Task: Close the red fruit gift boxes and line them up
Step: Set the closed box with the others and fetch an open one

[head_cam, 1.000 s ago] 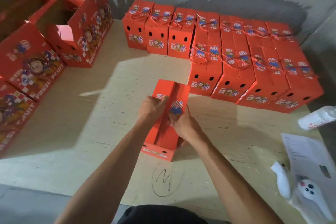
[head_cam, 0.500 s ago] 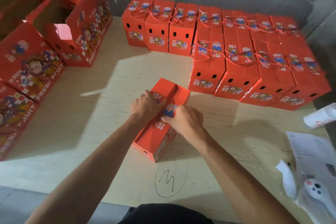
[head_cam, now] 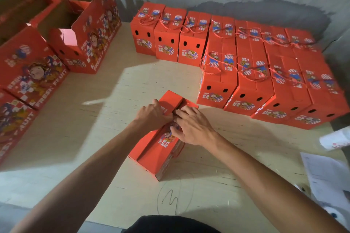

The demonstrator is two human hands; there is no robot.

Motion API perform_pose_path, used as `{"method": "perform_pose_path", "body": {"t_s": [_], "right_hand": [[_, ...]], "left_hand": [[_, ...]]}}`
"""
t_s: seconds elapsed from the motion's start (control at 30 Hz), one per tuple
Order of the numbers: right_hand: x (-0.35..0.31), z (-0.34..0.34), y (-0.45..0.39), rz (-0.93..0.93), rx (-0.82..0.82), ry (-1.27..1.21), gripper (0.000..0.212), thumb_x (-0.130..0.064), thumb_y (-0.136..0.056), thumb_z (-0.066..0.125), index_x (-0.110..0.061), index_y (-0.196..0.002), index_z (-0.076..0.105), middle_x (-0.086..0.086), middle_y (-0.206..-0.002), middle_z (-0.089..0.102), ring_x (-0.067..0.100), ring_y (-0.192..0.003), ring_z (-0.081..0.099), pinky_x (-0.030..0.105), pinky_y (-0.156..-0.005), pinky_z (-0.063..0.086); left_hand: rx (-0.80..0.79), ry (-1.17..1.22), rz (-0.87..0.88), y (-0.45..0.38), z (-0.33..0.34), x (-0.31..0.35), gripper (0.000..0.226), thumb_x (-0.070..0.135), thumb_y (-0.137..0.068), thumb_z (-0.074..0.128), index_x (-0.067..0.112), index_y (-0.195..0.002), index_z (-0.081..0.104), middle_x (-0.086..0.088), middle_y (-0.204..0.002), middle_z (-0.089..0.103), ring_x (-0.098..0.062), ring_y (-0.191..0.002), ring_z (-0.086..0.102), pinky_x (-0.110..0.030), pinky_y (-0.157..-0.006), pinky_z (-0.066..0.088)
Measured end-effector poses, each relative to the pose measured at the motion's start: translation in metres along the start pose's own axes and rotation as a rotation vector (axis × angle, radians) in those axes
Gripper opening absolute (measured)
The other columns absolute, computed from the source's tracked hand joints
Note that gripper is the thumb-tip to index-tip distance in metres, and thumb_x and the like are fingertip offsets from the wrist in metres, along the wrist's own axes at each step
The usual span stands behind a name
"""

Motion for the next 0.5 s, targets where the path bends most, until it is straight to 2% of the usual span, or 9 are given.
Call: {"method": "perform_pose_path", "body": {"t_s": [0.1,0.23,0.3,0.37,0.4,0.43,0.5], "right_hand": [[0.003,0.000,-0.005,-0.039,-0.050,0.037,0.061,-0.056,-0.101,0.027,-0.018,-0.129,0.066,-0.004,-0.132,0.061,0.023,-0.123,0.045,0.041,-0.104,0.037],[0.011,0.000,-0.016,-0.094,-0.067,-0.037,0.065,-0.066,-0.097,0.034,-0.018,-0.122,0.070,-0.004,-0.124,0.061,0.023,-0.118,0.046,0.044,-0.106,0.036],[0.012,-0.002,-0.019,-0.128,0.075,-0.090,0.058,-0.064,-0.092,0.052,-0.013,-0.104,0.077,0.000,-0.106,0.066,0.025,-0.104,0.053,0.043,-0.098,0.042],[0.012,-0.001,-0.018,-0.111,0.303,-0.212,0.041,-0.049,-0.083,0.070,-0.008,-0.081,0.078,0.001,-0.083,0.065,0.026,-0.087,0.055,0.042,-0.082,0.048],[0.012,0.000,-0.016,-0.073,0.385,-0.285,0.034,-0.040,-0.080,0.072,-0.008,-0.073,0.076,0.001,-0.077,0.064,0.025,-0.082,0.054,0.042,-0.076,0.049],[0.012,0.002,-0.016,-0.032,0.429,-0.346,0.029,-0.035,-0.078,0.072,-0.008,-0.069,0.074,-0.001,-0.075,0.063,0.025,-0.081,0.054,0.042,-0.073,0.049],[0.012,0.006,-0.018,-0.001,0.413,-0.383,0.026,-0.033,-0.080,0.070,-0.009,-0.071,0.074,-0.002,-0.080,0.065,0.025,-0.084,0.055,0.044,-0.075,0.049]], "left_hand": [[0.040,0.000,-0.014,0.004,0.003,-0.003,0.067,0.073,-0.086,0.055,0.012,-0.110,0.041,-0.015,-0.110,0.069,-0.037,-0.101,0.066,-0.038,-0.076,0.043],[0.094,0.019,-0.039,0.008,0.006,-0.009,0.070,0.078,-0.084,0.051,0.016,-0.115,0.042,-0.014,-0.114,0.070,-0.037,-0.102,0.066,-0.038,-0.075,0.039],[0.119,0.069,-0.021,0.010,0.006,-0.011,0.067,0.080,-0.081,0.049,0.021,-0.111,0.040,-0.011,-0.111,0.070,-0.036,-0.100,0.067,-0.039,-0.075,0.039],[0.153,0.106,0.008,0.014,0.007,-0.011,0.065,0.083,-0.078,0.047,0.025,-0.106,0.040,-0.009,-0.107,0.071,-0.035,-0.095,0.067,-0.040,-0.074,0.039],[0.168,0.122,0.016,0.016,0.008,-0.011,0.065,0.084,-0.077,0.047,0.026,-0.107,0.041,-0.007,-0.106,0.071,-0.035,-0.094,0.067,-0.039,-0.073,0.039],[0.178,0.131,0.019,0.017,0.009,-0.011,0.065,0.085,-0.077,0.046,0.028,-0.109,0.042,-0.006,-0.105,0.071,-0.034,-0.094,0.067,-0.039,-0.073,0.038],[0.161,0.130,0.032,0.015,0.009,-0.015,0.066,0.085,-0.080,0.045,0.029,-0.114,0.043,-0.004,-0.109,0.070,-0.033,-0.096,0.067,-0.038,-0.073,0.038]]}}
Point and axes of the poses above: each hand's wrist, its own y-axis away from the middle knuckle, its own z-axis out of the palm, x = y × z, the point moved 4 cm from there along -y, towards the middle knuckle
